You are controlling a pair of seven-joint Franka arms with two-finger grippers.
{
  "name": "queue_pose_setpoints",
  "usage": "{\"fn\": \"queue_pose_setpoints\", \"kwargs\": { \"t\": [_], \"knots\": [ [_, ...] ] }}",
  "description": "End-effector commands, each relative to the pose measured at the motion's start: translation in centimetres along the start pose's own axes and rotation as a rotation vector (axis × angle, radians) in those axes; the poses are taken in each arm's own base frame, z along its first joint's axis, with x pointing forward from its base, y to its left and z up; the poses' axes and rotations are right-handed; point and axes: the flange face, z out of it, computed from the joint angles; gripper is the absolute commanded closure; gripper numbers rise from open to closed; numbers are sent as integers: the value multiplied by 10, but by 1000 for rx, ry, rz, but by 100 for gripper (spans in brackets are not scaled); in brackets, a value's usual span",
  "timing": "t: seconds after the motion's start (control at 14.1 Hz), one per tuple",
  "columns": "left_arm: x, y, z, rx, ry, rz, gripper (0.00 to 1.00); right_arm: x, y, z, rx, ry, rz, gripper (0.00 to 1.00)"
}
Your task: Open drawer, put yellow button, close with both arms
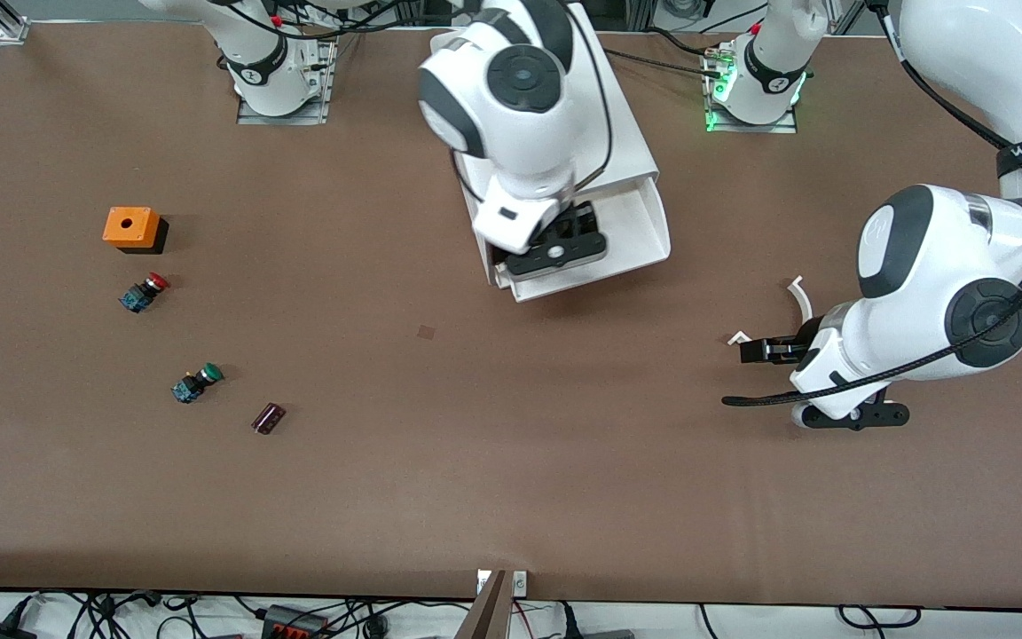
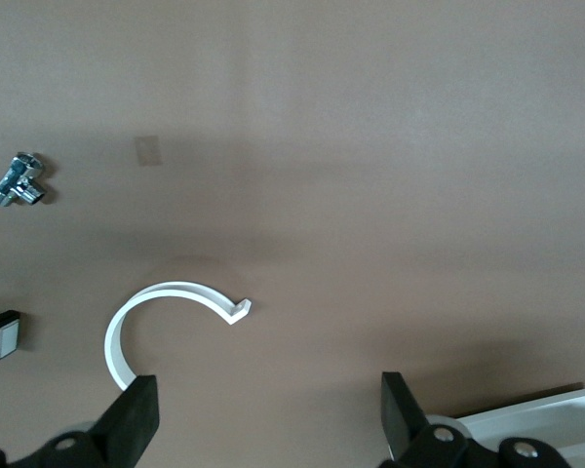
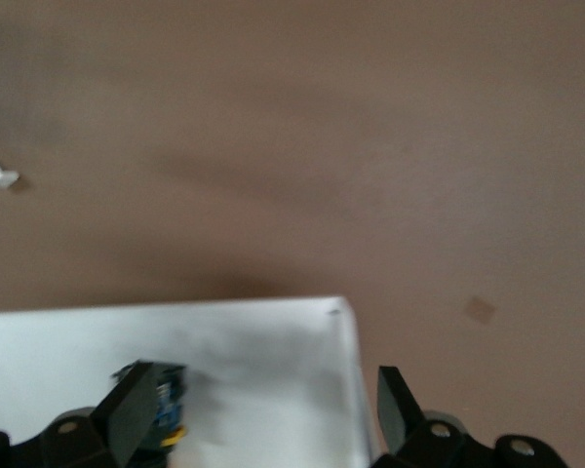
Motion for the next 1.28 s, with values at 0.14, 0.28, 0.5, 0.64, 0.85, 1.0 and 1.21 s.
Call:
{"fn": "queue_pose_setpoints", "kwargs": {
  "t": [0.14, 0.28, 0.5, 0.64, 0.85, 1.0, 1.21],
  "knots": [
    [-22, 56, 22, 2, 40, -99, 0, 54, 119, -21, -46, 14, 154, 0],
    [-32, 91, 40, -16, 47, -110, 0, 70, 166, -14, -68, 4, 155, 0],
    [-52, 137, 56, -40, 37, -146, 0, 92, 253, -17, -77, -15, 168, 0],
    [-70, 166, 65, -46, 12, -167, 0, 98, 306, -20, -81, -38, 163, 0],
    [-93, 192, 83, -47, -8, -193, 0, 98, 366, -22, -94, -81, 240, 0],
    [-106, 199, 90, -36, -19, -177, 0, 96, 398, -39, -90, -69, 279, 0],
    [-127, 208, 92, -26, -22, -174, 0, 92, 435, -58, -91, -65, 295, 0]
  ]
}}
